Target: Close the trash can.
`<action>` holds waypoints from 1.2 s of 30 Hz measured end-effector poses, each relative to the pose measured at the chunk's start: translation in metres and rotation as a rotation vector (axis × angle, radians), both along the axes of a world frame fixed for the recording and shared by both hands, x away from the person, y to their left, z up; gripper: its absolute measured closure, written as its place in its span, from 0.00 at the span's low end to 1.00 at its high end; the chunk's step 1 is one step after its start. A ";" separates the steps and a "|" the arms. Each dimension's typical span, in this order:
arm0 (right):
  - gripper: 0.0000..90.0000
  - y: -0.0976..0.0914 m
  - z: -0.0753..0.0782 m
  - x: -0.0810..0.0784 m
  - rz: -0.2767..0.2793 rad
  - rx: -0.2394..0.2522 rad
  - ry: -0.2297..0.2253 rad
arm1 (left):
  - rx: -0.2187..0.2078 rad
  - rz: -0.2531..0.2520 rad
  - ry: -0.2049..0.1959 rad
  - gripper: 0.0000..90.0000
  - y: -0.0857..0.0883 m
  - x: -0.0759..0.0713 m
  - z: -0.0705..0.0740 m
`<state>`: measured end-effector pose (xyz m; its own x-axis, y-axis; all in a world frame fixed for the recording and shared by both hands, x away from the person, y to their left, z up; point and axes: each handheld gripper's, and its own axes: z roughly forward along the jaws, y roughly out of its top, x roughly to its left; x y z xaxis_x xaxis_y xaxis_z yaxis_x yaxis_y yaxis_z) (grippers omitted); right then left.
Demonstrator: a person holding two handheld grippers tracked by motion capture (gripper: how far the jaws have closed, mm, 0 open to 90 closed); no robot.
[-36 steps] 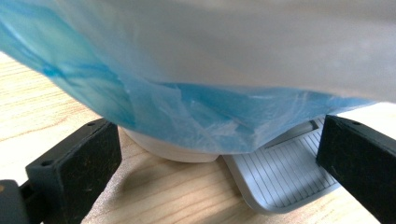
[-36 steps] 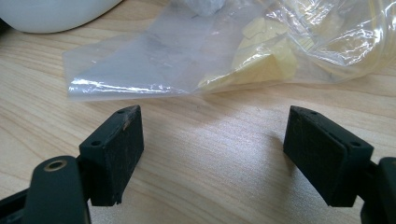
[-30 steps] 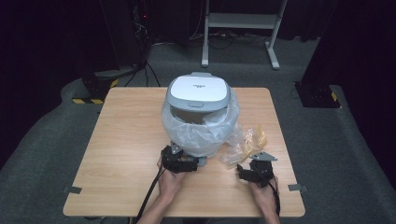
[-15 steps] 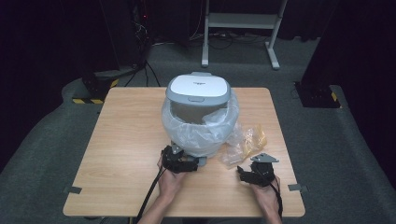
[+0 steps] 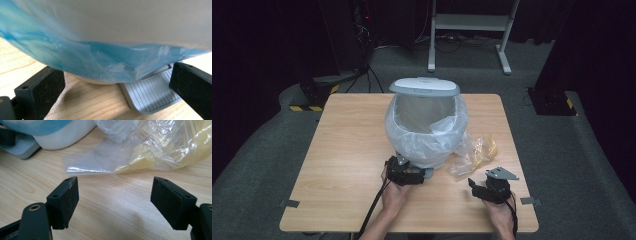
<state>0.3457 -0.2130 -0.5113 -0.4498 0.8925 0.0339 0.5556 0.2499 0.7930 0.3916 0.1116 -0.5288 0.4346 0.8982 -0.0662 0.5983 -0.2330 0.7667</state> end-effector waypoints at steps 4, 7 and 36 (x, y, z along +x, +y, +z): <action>0.25 -0.003 0.002 -0.001 0.003 0.020 -0.003 | 0.022 0.002 0.009 0.01 -0.003 -0.001 0.000; 0.25 -0.003 0.005 0.000 0.004 0.021 -0.006 | 0.025 0.010 0.009 0.01 -0.004 -0.001 0.000; 0.29 0.006 0.030 0.041 0.010 0.068 -0.032 | 0.012 -0.002 0.034 0.01 -0.001 0.002 -0.001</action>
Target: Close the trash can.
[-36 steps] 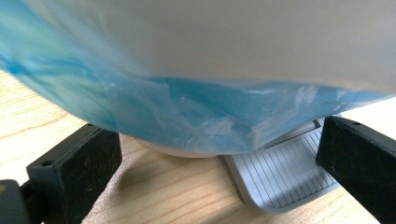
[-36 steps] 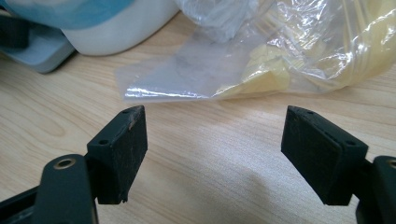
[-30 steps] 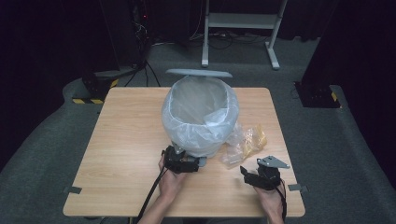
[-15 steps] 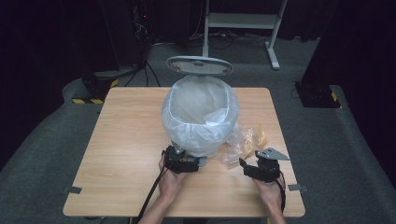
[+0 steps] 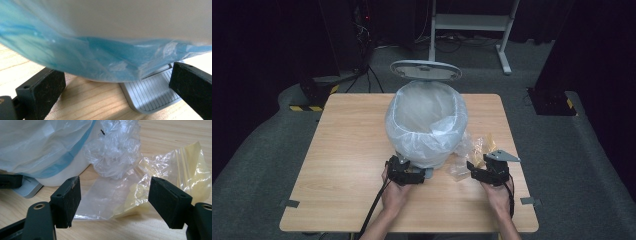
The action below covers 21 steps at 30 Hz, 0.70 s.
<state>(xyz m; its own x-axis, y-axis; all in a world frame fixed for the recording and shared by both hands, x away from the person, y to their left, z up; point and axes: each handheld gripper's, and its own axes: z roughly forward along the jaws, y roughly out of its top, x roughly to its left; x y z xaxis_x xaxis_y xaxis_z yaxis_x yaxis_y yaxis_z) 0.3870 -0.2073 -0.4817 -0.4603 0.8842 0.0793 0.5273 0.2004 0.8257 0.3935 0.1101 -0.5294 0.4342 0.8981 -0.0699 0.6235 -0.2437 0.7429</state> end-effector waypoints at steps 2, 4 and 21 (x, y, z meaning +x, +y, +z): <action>0.29 0.000 0.001 0.003 -0.002 -0.007 0.000 | 0.000 0.000 0.000 0.01 0.000 0.000 0.000; 0.30 0.000 0.003 0.005 -0.007 -0.003 0.001 | 0.008 -0.007 0.004 0.01 0.001 0.000 0.000; 0.30 0.012 0.014 0.029 0.014 0.009 0.011 | 0.005 -0.007 0.006 0.01 0.001 0.000 0.000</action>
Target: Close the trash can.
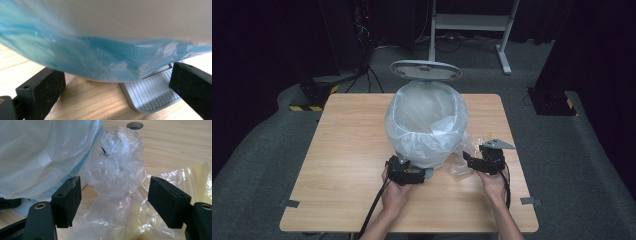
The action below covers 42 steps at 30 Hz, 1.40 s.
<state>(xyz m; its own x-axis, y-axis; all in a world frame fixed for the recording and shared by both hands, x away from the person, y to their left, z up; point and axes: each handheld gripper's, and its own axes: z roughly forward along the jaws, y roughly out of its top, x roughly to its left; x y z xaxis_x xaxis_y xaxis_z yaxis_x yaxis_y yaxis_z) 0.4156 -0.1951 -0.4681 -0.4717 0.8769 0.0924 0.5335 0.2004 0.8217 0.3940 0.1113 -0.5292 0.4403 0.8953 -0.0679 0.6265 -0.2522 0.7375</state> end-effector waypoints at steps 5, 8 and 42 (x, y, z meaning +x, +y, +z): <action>0.30 0.005 0.005 0.008 -0.002 -0.006 -0.003 | 0.001 0.000 0.000 0.01 0.000 0.000 0.000; 0.30 0.005 0.007 0.013 -0.007 0.006 0.001 | 0.001 0.000 -0.001 0.01 0.000 0.000 0.000; 0.96 -0.003 -0.025 0.041 0.044 0.080 0.097 | -0.020 0.012 -0.001 0.01 -0.001 0.000 -0.001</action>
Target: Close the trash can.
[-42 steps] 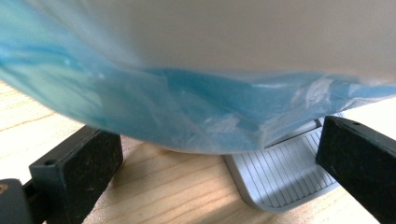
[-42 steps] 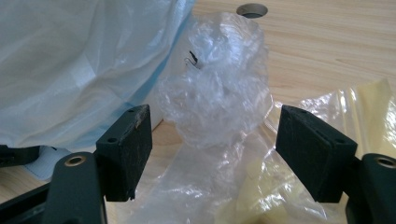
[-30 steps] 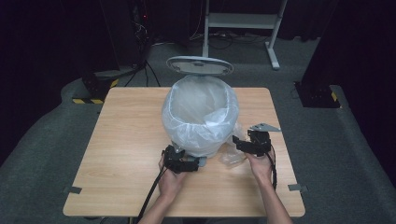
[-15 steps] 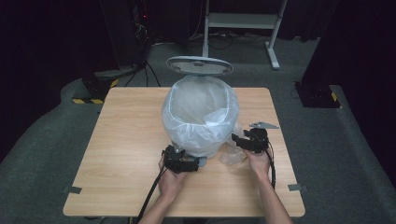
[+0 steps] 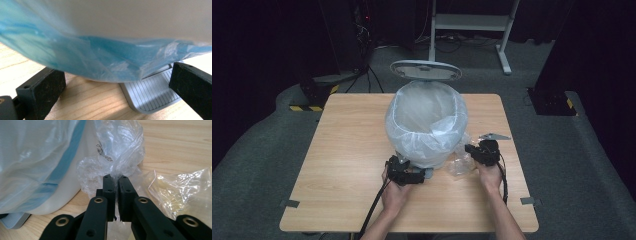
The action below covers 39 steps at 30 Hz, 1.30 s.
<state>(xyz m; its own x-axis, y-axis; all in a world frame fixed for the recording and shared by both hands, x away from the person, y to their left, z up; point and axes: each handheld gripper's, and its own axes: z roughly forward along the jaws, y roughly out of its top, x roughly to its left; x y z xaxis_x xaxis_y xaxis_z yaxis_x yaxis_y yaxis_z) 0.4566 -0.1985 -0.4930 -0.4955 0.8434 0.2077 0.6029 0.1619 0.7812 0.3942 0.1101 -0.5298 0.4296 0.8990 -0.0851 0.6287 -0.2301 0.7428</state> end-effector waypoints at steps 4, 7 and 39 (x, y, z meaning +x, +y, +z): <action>0.97 -0.002 0.004 -0.003 0.010 0.011 -0.018 | 0.002 -0.004 0.004 0.01 0.000 0.000 0.000; 0.98 -0.003 0.007 -0.005 0.008 0.022 -0.028 | 0.006 -0.007 0.006 0.01 0.001 0.000 0.000; 0.98 -0.029 0.036 -0.028 0.006 0.070 -0.086 | 0.018 -0.028 0.028 0.01 0.004 0.002 0.001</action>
<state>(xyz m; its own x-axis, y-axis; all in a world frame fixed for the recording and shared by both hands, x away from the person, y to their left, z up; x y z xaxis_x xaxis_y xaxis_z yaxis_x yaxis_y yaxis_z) 0.4283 -0.2271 -0.4570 -0.5191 0.8254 0.2222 0.5320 0.1085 0.8398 0.3960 0.1146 -0.5290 0.4524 0.8881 -0.0813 0.6425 -0.2614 0.7203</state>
